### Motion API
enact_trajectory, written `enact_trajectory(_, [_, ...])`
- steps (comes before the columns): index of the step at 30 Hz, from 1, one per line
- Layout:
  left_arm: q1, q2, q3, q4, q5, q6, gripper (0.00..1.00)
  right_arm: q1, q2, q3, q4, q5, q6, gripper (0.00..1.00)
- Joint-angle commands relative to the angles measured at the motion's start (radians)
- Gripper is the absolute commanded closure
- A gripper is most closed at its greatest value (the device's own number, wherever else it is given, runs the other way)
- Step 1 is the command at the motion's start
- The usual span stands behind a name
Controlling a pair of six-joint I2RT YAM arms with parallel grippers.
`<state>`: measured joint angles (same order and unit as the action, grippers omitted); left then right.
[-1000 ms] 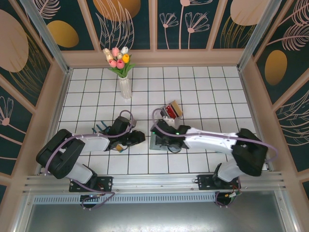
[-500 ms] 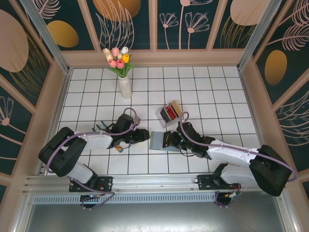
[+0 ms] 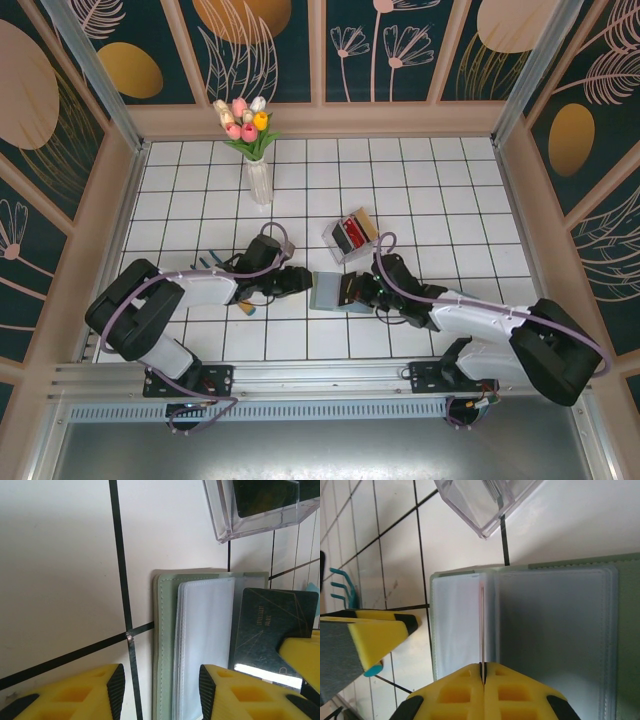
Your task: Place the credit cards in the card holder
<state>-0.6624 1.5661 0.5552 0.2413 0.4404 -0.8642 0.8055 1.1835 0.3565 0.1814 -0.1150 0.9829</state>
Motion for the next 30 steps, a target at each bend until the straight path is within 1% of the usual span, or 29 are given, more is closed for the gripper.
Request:
enact_trajectory(1, [-0.009, 0.025, 0.028, -0.019, 0.009, 0.011, 0.55, -0.020, 0.003, -0.036, 0.082, -0.046, 0.013, 0.94])
enact_trajectory(7, [-0.018, 0.056, 0.037, -0.021, 0.013, 0.013, 0.58, -0.020, 0.084, -0.054, 0.177, -0.084, 0.023, 0.94])
enact_trajectory(11, [-0.022, 0.072, 0.036, -0.022, 0.011, 0.013, 0.63, -0.020, 0.127, -0.062, 0.232, -0.100, 0.038, 0.95])
enact_trajectory(15, [-0.023, 0.072, 0.028, -0.029, -0.001, 0.013, 0.67, -0.022, 0.133, -0.068, 0.260, -0.101, 0.043, 0.95])
enact_trajectory(19, [-0.022, 0.074, 0.022, -0.042, -0.011, 0.014, 0.70, -0.025, 0.143, -0.064, 0.288, -0.133, 0.040, 0.95])
enact_trajectory(26, [-0.022, 0.072, 0.017, -0.058, -0.034, 0.008, 0.73, -0.029, 0.090, -0.032, 0.211, -0.102, 0.023, 0.95])
enact_trajectory(30, [-0.022, 0.077, 0.022, -0.056, -0.033, 0.006, 0.73, -0.037, 0.141, -0.031, 0.191, -0.087, 0.027, 0.95])
